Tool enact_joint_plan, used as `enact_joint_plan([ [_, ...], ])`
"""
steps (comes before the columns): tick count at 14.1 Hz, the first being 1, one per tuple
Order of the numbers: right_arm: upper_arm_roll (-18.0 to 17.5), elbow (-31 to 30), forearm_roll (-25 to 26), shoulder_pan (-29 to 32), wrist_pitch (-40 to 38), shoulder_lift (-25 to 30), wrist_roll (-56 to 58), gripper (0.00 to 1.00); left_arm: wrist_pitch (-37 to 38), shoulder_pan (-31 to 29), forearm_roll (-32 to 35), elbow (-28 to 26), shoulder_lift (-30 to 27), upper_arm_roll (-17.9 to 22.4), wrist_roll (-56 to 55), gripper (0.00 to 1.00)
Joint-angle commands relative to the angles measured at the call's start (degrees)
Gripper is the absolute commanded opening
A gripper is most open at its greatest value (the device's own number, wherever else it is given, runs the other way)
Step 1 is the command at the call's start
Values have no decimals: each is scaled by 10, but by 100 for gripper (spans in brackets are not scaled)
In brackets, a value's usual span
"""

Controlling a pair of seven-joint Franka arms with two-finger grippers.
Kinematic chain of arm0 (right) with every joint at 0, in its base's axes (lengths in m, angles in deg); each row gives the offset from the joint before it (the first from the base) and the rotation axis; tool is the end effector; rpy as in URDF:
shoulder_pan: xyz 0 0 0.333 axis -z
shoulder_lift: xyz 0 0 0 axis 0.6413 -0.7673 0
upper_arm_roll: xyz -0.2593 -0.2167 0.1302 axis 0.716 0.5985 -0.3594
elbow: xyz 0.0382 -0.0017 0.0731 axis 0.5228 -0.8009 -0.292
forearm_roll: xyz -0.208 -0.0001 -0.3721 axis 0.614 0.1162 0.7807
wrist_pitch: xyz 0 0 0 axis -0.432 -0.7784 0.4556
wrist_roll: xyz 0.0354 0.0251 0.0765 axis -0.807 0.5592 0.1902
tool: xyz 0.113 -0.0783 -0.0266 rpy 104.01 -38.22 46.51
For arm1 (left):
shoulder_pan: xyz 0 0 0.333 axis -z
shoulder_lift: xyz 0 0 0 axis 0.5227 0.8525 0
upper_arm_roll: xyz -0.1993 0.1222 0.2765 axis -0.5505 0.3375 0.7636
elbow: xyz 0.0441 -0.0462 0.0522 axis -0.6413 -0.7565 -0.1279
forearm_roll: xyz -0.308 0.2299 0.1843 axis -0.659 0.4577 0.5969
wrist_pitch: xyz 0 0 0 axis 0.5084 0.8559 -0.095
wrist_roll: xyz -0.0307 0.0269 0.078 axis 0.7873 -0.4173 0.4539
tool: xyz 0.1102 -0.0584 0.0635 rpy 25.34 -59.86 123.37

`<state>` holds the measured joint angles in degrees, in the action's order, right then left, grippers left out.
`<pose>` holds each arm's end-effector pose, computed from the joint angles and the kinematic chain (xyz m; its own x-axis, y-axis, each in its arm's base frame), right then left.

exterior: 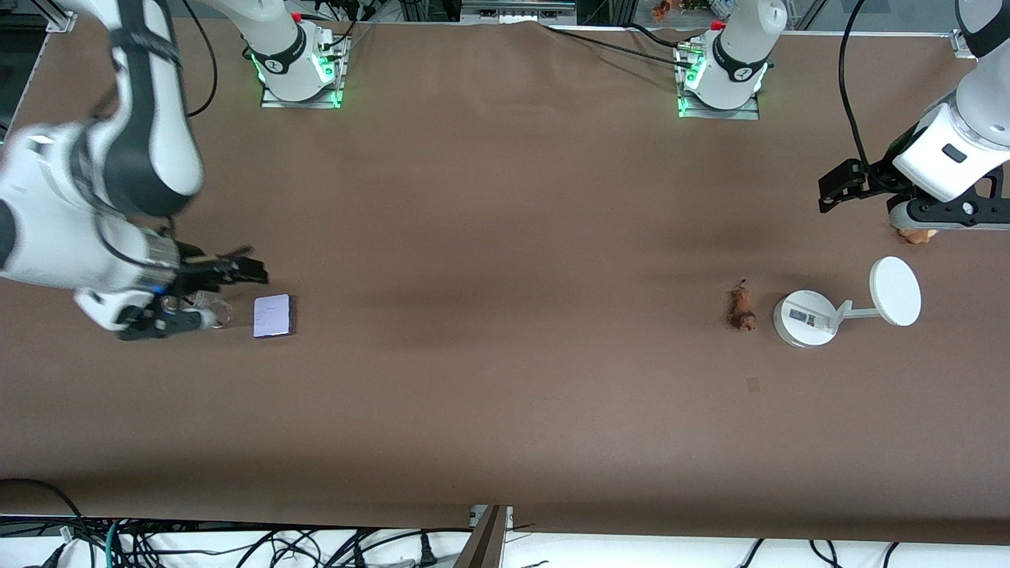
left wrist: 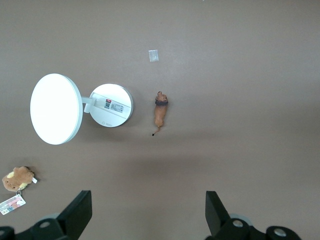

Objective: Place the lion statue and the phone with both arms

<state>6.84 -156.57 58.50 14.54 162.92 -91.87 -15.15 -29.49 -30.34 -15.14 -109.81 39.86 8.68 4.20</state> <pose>0.6896 0.0901 0.4867 0.9731 0.1461 -0.1782 0.1223 -0.9829 -0.1378 0.5850 -0.0382 0.5892 0.9990 -0.0058 -0.0453 -0.0066 -0.9998 -0.0176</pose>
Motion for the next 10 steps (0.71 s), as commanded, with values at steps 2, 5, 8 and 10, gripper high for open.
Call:
enact_joint_plan([
  [2,24,138,16,7,-150,-18,-22,92,9,3,-14,7,-3,5,-1,100],
  [5,43,181,19,7,-213,-18,-23,92,9,3,-14,7,-3,3,-2,100],
  [8,43,188,17,5,-220,-18,-23,92,9,3,-14,7,-3,2,-2,100],
  [10,41,188,17,2,-216,-18,-24,95,9,2,-13,7,-3,2,-1,100],
])
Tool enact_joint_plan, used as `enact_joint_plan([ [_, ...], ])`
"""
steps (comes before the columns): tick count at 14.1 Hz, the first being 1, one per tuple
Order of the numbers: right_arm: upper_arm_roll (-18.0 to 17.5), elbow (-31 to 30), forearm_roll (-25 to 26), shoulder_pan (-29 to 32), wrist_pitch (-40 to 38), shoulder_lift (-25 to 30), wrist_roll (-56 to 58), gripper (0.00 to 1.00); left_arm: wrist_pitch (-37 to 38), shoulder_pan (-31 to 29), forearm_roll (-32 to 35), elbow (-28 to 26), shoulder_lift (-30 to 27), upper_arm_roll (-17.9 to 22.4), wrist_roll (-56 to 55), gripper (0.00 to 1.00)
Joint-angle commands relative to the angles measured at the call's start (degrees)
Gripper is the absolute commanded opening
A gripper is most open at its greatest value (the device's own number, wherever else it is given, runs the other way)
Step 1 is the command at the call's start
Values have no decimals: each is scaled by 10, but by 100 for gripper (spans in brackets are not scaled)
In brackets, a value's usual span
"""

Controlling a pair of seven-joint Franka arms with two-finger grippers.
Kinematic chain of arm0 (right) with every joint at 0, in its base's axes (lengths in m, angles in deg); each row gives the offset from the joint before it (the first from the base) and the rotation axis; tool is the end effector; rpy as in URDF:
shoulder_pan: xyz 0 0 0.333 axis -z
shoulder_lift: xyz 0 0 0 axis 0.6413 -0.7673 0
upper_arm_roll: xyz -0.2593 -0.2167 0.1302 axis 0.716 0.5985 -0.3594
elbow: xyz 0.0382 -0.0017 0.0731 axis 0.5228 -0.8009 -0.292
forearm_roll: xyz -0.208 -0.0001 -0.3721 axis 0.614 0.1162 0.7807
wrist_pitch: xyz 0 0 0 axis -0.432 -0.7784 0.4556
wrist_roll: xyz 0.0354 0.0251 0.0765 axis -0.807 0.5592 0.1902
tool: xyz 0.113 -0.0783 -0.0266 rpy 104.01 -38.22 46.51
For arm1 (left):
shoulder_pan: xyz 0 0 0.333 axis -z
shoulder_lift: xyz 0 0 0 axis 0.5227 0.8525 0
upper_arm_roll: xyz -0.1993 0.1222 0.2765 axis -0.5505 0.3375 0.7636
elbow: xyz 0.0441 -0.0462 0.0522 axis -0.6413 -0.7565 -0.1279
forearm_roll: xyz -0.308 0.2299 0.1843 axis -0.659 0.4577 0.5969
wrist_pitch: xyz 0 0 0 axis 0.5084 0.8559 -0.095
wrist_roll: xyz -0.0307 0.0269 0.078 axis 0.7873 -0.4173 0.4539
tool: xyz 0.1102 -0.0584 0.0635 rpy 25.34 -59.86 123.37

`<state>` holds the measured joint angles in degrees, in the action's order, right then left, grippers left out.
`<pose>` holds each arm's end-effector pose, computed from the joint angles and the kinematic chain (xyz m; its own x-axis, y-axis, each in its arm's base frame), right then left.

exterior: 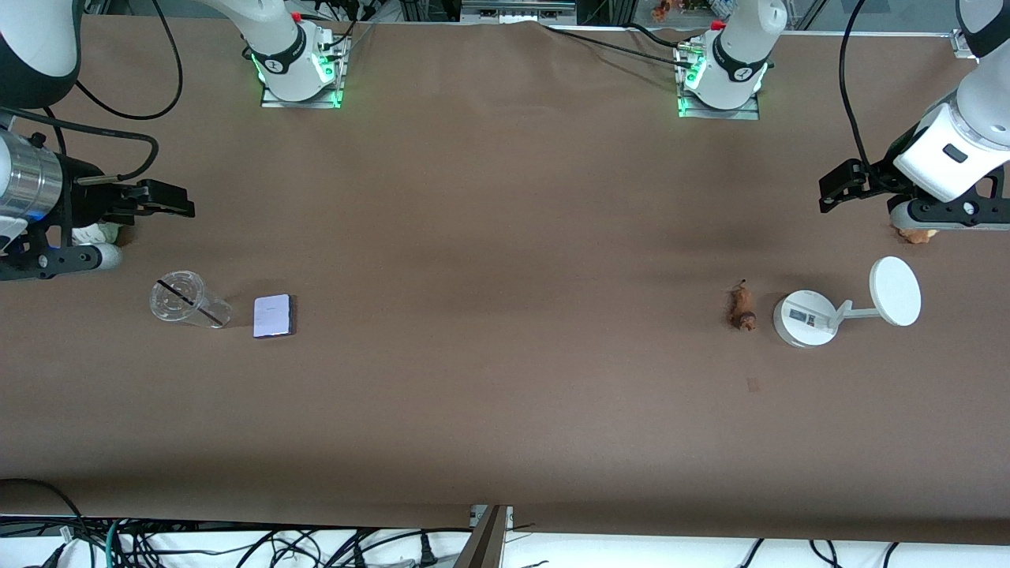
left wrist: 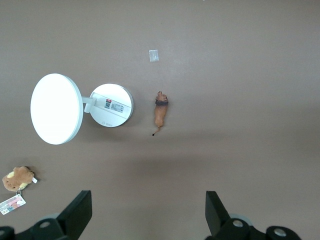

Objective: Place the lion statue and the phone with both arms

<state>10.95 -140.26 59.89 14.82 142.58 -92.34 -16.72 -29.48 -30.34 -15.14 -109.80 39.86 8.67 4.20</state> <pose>0.6635 0.0712 0.6009 0.9595 0.1205 -0.2548 0.1002 -0.9908 -0.0914 0.5850 -0.0383 0.5893 0.9990 -0.0060 -0.0453 -0.0068 -0.9998 -0.0176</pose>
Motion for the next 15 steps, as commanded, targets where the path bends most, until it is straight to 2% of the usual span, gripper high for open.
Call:
enact_joint_plan([
  [1,0,24,4,-4,-16,-14,-9,97,9,3,-14,7,-3,2,-1,100],
  [10,-6,24,5,-6,-18,-9,-21,99,10,3,-13,7,-3,3,-1,100],
  [12,-20,17,5,12,-18,6,-24,99,10,3,-13,7,-3,3,-1,100],
  [13,-52,15,7,46,-18,13,-23,99,10,3,-13,7,-3,3,-1,100],
  [15,-149,15,47,123,-17,25,-23,99,10,3,-13,7,-3,3,-1,100],
])
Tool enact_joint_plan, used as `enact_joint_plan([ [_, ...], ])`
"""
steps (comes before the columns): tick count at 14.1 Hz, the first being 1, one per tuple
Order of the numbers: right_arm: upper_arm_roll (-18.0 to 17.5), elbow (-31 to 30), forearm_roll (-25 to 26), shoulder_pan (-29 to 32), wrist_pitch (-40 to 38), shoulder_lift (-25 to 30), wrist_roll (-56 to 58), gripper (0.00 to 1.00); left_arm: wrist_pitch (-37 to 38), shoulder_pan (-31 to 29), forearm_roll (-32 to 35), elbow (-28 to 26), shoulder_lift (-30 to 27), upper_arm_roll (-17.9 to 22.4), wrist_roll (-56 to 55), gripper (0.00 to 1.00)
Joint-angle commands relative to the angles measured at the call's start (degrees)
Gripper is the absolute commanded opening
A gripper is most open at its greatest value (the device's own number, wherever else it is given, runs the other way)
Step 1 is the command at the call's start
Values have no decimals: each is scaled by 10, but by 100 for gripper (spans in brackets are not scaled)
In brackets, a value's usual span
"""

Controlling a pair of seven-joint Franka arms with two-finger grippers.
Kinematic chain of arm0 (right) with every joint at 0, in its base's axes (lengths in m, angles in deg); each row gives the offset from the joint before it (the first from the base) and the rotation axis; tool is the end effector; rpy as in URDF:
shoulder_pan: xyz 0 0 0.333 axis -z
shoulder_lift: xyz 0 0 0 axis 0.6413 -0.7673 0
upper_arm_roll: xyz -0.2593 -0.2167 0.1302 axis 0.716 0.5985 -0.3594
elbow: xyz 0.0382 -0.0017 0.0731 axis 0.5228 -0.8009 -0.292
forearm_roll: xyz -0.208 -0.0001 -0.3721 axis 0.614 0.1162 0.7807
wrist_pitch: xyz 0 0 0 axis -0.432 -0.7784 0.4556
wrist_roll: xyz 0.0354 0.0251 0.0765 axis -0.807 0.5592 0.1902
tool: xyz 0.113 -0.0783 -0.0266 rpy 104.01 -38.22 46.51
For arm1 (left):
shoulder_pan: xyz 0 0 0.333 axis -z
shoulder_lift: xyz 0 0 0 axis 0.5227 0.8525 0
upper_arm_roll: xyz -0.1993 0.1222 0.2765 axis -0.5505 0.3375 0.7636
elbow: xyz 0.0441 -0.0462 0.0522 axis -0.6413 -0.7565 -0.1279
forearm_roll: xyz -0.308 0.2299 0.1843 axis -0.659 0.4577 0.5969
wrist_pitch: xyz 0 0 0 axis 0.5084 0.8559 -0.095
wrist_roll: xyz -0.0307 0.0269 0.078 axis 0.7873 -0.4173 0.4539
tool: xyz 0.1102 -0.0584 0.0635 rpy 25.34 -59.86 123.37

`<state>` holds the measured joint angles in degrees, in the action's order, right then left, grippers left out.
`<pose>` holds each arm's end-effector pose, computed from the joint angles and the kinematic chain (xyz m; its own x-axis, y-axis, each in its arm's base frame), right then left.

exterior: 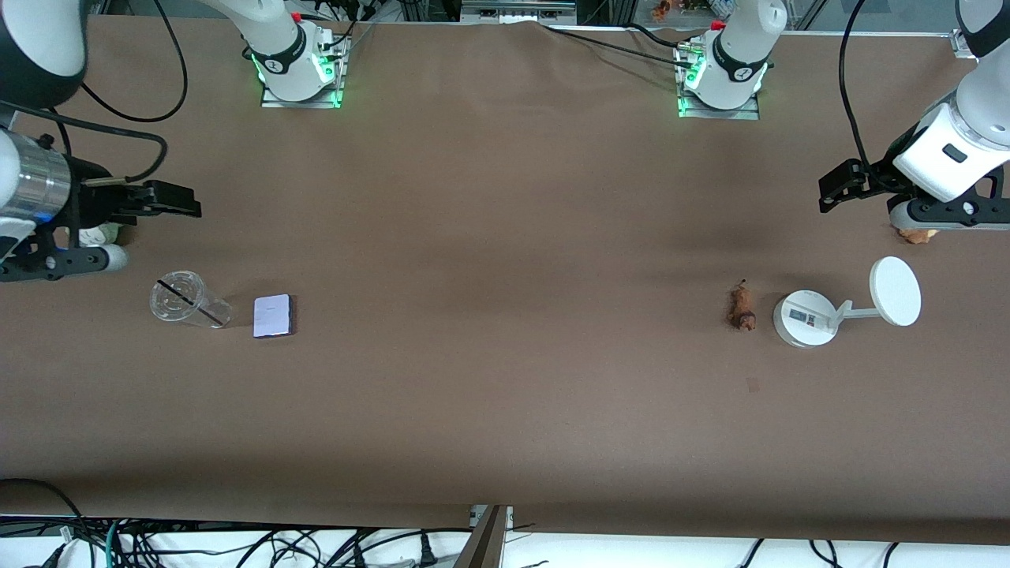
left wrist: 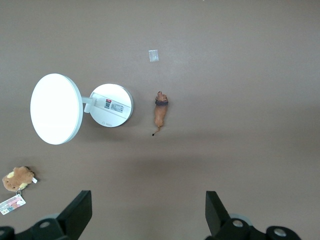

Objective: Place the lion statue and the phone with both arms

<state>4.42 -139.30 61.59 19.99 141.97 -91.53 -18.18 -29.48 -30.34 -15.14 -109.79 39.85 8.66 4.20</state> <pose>0.6624 0.0648 0.6081 0.9605 0.1141 -0.2537 0.0909 -0.9907 -0.1012 0.5850 -0.0384 0.5895 0.9990 -0.0061 -0.0450 -0.0069 -0.9998 -0.0176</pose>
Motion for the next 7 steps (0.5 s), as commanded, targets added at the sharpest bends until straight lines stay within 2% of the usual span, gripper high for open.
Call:
enact_joint_plan([
  [1,-119,2,55,95,-11,26,-7,99,10,3,-13,7,-3,3,-1,100],
  [2,-141,-25,76,107,-4,43,-7,99,10,3,-13,7,-3,3,-1,100],
  [5,-146,-123,87,115,26,102,-3,99,10,3,-13,7,-3,3,-1,100],
  [7,-160,-184,86,143,62,149,-2,99,10,3,-13,7,-3,2,-1,100],
])
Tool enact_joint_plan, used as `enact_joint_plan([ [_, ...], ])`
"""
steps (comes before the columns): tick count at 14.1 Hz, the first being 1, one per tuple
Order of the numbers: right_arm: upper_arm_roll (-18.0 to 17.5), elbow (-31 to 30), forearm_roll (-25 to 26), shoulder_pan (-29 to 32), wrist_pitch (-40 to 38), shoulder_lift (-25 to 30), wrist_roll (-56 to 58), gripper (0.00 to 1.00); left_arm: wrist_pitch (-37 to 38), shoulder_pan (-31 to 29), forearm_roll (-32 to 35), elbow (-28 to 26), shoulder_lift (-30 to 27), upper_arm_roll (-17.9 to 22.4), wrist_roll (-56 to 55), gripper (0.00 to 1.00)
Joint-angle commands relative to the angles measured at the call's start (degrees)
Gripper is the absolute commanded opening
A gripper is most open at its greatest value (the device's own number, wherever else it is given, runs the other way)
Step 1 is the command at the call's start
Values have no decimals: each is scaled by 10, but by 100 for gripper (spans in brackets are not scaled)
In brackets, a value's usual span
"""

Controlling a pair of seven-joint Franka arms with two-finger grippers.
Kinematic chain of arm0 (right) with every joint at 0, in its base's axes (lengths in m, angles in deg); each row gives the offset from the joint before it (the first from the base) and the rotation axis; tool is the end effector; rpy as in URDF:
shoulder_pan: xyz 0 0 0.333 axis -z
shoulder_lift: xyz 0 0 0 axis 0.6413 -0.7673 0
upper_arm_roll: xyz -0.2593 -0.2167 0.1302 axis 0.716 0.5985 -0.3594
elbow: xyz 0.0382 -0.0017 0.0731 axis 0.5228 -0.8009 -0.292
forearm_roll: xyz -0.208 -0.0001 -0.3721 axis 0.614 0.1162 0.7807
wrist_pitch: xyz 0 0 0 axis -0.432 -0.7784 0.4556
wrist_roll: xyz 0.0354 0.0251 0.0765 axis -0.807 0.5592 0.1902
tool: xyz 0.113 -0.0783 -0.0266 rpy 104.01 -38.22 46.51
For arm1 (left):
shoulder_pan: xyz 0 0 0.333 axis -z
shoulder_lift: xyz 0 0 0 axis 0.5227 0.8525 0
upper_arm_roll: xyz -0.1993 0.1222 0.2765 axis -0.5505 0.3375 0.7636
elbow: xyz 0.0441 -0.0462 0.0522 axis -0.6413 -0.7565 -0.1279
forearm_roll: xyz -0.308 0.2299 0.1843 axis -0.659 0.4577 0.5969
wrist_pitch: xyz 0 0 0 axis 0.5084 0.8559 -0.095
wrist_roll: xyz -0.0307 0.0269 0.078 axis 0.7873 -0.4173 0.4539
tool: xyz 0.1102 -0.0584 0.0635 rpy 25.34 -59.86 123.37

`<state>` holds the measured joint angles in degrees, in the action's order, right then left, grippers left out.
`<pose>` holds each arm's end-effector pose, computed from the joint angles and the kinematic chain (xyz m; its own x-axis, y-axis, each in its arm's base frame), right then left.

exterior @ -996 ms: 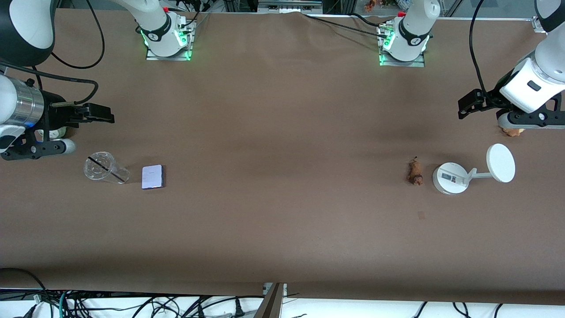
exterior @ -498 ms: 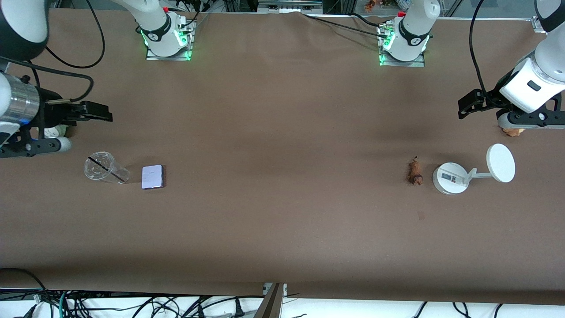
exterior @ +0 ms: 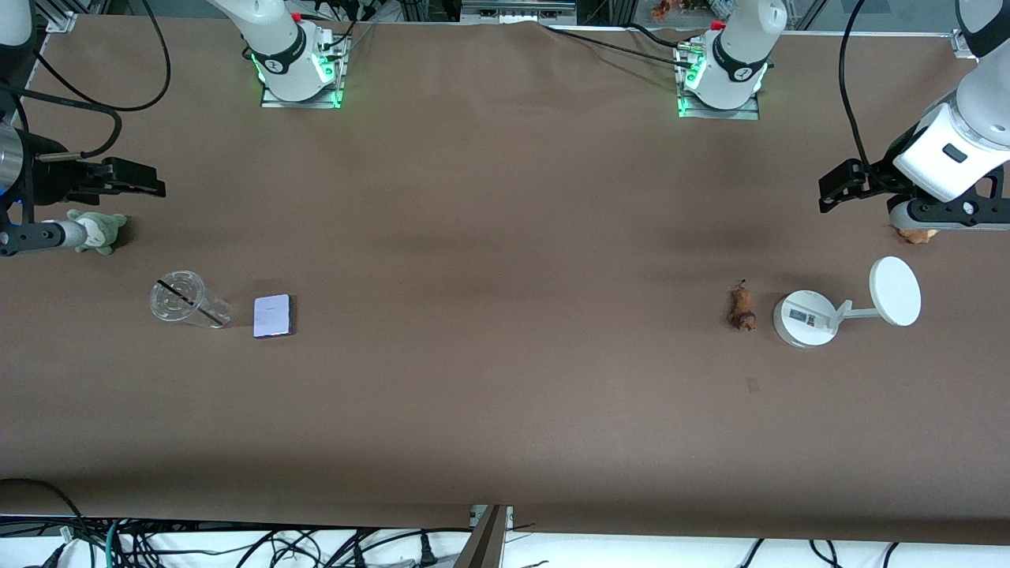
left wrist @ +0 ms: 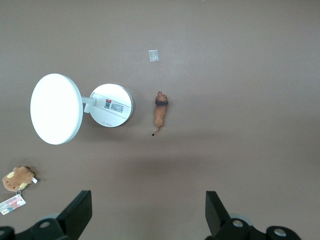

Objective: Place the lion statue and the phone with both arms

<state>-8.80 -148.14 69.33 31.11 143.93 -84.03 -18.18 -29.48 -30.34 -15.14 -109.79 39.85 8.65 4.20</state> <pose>0.6310 0.0233 0.6124 0.9577 0.1028 -0.2687 0.0858 -0.9935 -0.0744 0.5850 -0.0385 0.5895 0.9990 -0.0063 -0.0450 -0.0071 -0.9998 -0.0176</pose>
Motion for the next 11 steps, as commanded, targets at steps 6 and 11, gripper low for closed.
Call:
enact_joint_plan([
  [6,-50,-222,13,70,134,169,-1,100,10,3,-13,6,-3,2,-1,100],
  [11,-50,-206,13,69,106,145,-2,100,13,3,-13,6,-3,3,-1,100],
])
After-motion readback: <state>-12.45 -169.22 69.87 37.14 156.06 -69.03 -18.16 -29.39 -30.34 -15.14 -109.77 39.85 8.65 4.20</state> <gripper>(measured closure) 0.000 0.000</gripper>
